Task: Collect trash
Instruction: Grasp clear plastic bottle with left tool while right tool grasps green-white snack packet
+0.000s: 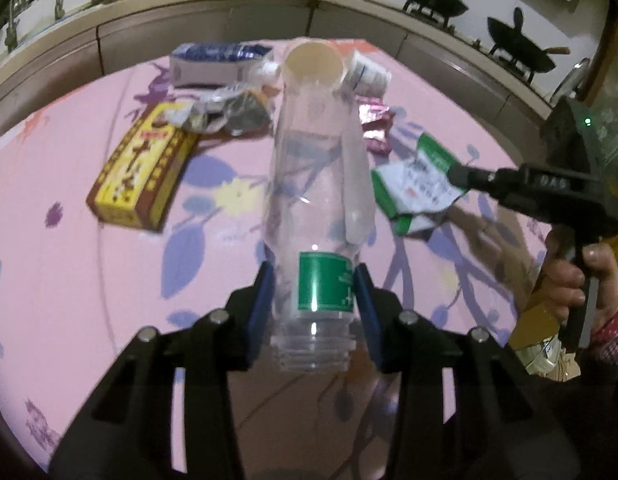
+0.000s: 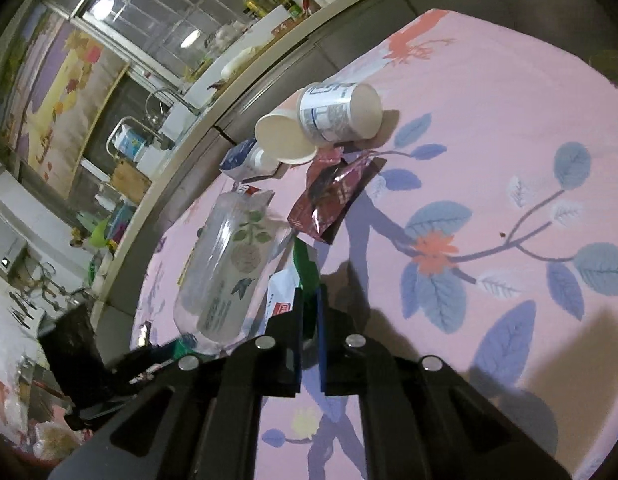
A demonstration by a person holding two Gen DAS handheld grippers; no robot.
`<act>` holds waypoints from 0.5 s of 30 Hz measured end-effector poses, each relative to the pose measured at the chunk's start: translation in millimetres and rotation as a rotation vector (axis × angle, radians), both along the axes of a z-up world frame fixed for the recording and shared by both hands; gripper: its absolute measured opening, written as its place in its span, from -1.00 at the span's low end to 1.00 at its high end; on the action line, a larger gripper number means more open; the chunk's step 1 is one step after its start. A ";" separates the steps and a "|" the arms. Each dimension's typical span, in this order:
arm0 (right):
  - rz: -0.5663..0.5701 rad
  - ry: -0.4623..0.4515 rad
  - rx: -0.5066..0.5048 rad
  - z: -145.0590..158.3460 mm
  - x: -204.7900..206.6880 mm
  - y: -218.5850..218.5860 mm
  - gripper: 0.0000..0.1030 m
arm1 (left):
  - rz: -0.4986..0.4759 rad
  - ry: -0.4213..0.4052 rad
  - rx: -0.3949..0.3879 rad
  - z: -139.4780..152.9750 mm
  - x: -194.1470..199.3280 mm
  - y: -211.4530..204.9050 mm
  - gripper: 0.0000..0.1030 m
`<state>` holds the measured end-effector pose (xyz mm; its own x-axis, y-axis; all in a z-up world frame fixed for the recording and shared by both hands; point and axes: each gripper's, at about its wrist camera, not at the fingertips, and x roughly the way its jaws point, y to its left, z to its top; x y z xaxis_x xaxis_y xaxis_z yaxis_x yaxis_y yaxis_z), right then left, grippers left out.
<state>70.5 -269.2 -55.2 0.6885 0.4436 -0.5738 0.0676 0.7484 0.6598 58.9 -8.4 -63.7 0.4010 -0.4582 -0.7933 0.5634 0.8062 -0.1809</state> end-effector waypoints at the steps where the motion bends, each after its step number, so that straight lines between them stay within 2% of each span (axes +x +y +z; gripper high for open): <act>1: -0.002 -0.002 0.014 -1.4 -0.7 -2.3 -0.91 | 0.003 0.003 0.006 1.1 0.5 -1.3 -0.04; 3: 0.004 0.006 0.039 -4.1 0.3 -1.5 -0.83 | 0.021 -0.019 0.002 10.5 3.9 -4.1 0.50; 5: 0.007 0.008 0.048 -7.1 0.1 -2.6 -0.60 | 0.029 -0.044 -0.027 19.7 7.3 -6.9 0.57; 7: -0.008 -0.001 0.042 -7.0 -1.6 -2.9 0.05 | 0.022 -0.066 -0.023 27.8 14.7 -16.6 0.59; 8: -0.014 -0.010 0.037 -5.2 -3.5 -2.0 0.11 | 0.027 -0.082 -0.005 30.0 19.9 -23.2 0.61; 11: -0.001 -0.020 0.000 -0.8 -3.0 2.1 0.12 | 0.032 -0.099 0.051 27.8 33.6 -41.4 0.61; 15: 0.012 -0.003 -0.034 -3.1 -1.7 2.2 0.12 | 0.040 -0.083 0.123 14.5 47.9 -56.3 0.60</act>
<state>68.8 -267.0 -58.4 0.6853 0.4319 -0.5864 0.0564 0.7713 0.6340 106.8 -64.7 -49.2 0.4838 -0.3418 -0.8056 0.5394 0.8414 -0.0331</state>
